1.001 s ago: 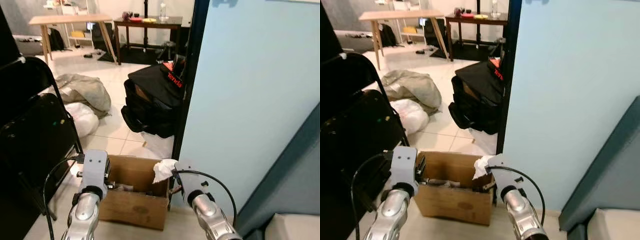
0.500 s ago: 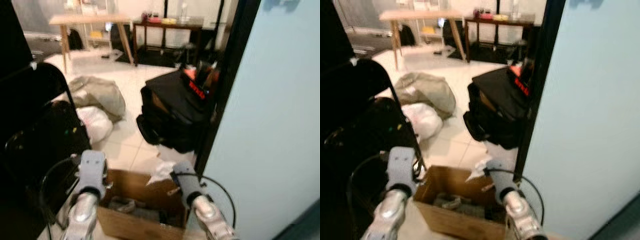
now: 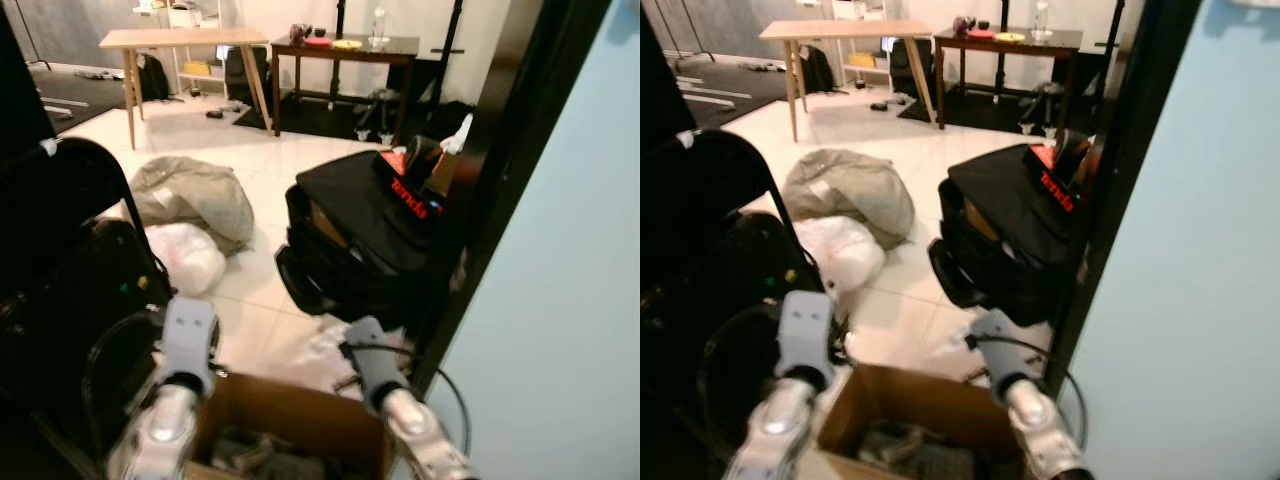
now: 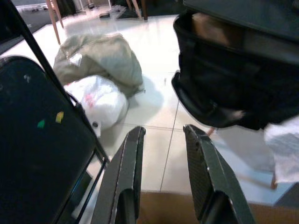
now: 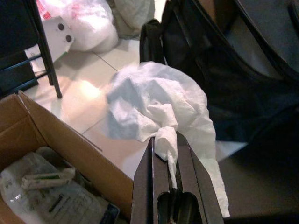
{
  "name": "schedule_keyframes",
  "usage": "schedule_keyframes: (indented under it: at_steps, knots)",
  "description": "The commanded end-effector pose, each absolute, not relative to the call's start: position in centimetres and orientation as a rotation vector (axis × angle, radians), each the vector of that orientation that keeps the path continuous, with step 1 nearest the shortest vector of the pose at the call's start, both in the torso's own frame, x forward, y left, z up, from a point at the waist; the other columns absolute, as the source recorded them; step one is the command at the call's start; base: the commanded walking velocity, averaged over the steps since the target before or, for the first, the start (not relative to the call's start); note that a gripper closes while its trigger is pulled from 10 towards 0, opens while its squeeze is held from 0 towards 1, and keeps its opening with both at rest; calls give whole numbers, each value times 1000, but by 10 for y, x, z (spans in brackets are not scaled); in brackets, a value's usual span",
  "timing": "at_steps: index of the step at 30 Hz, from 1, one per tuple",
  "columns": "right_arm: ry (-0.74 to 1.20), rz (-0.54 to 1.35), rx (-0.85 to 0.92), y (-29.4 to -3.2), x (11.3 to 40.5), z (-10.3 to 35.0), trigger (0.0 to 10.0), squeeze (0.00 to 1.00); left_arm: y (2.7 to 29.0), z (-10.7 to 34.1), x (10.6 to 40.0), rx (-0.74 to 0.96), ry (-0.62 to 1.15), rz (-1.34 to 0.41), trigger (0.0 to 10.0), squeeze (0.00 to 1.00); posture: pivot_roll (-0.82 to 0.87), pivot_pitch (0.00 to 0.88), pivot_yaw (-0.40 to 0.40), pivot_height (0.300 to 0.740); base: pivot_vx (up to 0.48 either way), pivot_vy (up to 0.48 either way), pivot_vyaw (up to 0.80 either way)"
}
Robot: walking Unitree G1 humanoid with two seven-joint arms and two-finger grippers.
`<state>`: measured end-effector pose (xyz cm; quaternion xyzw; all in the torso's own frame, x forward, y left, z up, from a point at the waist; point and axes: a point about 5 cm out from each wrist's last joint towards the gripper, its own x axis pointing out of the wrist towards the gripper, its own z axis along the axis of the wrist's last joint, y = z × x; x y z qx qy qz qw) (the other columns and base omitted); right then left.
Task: Clean up the room
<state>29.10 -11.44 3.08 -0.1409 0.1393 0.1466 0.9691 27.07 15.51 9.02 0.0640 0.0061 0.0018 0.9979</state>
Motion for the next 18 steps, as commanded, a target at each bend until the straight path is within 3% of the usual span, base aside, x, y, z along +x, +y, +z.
schedule_keyframes:
  at_steps: [1,14,18]
  knots:
    - [305,309,-278,-110,287,26,10000,0,159,84,268,130,46,12,10000,0,95,0,-14,740,0,0,0]
    - [334,327,-280,-109,285,22,10000,0,159,83,268,130,54,-5,10000,0,93,0,-14,740,0,0,0]
    - [428,434,-322,-102,281,12,10000,0,152,71,268,212,135,-120,10000,0,88,0,-14,740,0,0,0]
